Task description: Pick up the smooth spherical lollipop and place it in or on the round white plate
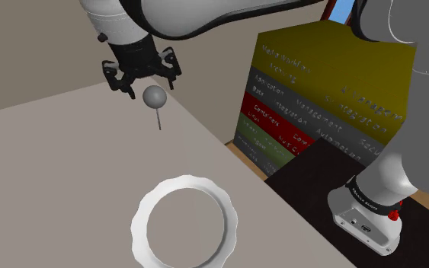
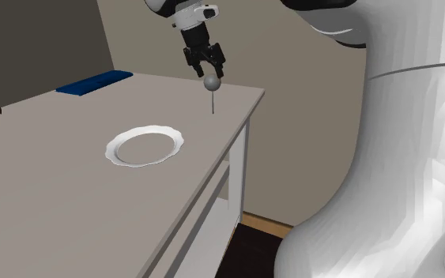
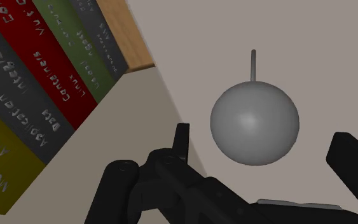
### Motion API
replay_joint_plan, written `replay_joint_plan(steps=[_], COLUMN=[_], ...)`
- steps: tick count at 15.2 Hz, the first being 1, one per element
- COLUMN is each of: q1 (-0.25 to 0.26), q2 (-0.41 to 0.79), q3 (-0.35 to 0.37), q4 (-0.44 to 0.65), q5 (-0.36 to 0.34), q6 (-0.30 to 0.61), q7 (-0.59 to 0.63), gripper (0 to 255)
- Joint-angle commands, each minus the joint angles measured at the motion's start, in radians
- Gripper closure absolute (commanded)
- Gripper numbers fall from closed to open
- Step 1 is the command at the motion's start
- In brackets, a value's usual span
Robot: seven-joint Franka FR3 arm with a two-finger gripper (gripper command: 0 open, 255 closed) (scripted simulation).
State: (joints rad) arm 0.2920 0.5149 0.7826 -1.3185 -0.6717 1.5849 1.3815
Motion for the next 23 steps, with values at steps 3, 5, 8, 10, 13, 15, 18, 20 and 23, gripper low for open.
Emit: replay_joint_plan(steps=[3,5,8,10,13,15,18,20,23], q1=[-0.024,-0.024,-0.024,-0.023,-0.023,-0.024,-0.024,-0.024,-0.014], q2=[-0.003,-0.003,-0.003,-0.003,-0.003,-0.003,-0.003,-0.003,-0.005], q3=[-0.002,-0.002,-0.002,-0.002,-0.002,-0.002,-0.002,-0.002,-0.001], q4=[-0.052,-0.052,-0.052,-0.051,-0.051,-0.052,-0.052,-0.052,-0.012], q5=[-0.001,-0.001,-0.001,-0.001,-0.001,-0.001,-0.001,-0.001,0.002], q6=[0.047,0.047,0.047,0.047,0.047,0.047,0.047,0.047,0.011], q7=[0.008,0.008,0.008,0.008,0.008,0.008,0.008,0.008,-0.007], gripper=[0,0,0,0,255,255,255,255,255])
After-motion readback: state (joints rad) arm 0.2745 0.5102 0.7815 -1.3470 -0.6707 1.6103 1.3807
